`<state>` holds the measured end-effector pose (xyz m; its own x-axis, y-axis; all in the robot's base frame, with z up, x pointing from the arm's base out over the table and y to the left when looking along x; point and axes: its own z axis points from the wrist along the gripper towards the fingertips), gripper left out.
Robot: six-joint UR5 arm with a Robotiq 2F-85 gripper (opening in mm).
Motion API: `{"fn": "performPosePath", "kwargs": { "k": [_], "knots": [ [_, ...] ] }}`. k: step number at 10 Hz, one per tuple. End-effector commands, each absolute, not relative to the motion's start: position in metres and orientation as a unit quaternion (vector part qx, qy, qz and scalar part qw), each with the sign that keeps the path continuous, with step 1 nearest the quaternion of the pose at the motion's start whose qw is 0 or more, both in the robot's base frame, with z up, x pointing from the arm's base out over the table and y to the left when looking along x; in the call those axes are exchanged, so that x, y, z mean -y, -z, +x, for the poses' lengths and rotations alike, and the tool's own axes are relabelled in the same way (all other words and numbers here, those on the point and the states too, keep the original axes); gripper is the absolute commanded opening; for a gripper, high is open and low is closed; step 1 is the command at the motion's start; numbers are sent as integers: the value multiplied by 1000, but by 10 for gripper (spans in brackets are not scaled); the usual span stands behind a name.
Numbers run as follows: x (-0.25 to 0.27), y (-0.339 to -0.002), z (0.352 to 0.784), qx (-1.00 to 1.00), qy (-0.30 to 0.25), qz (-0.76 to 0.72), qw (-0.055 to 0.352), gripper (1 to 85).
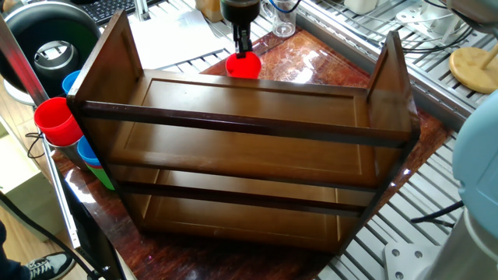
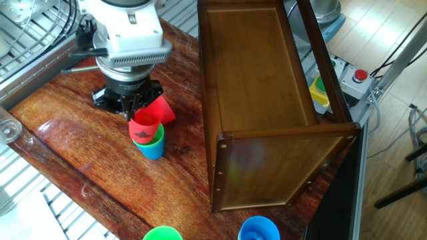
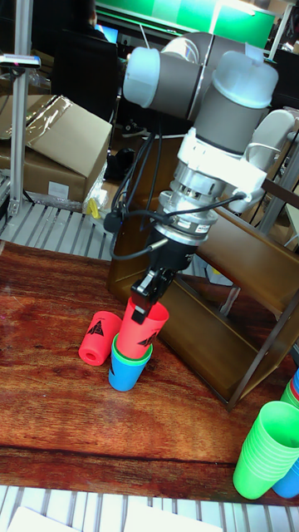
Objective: Take the cups off the shelf and stack them together
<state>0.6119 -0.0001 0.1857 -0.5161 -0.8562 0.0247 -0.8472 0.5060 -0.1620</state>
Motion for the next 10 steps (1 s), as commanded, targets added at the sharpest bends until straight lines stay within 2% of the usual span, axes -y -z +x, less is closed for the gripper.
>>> {"fn": "performPosePath", "kwargs": {
  "k": [1, 4, 5, 7, 8, 9, 10],
  "knots": [
    [-4, -183, 608, -866, 63, -495, 35, 97],
    [6, -192, 609, -854, 79, -514, 25, 230],
    [4, -197, 611, -849, 76, -522, 26, 310],
    [-7, -223, 594, -853, 45, -520, 8, 320],
    [-8, -260, 580, -862, 35, -505, -2, 257],
    [-6, -294, 564, -880, 38, -473, -11, 13],
    [-9, -320, 548, -891, 35, -452, -15, 13]
  ]
}}
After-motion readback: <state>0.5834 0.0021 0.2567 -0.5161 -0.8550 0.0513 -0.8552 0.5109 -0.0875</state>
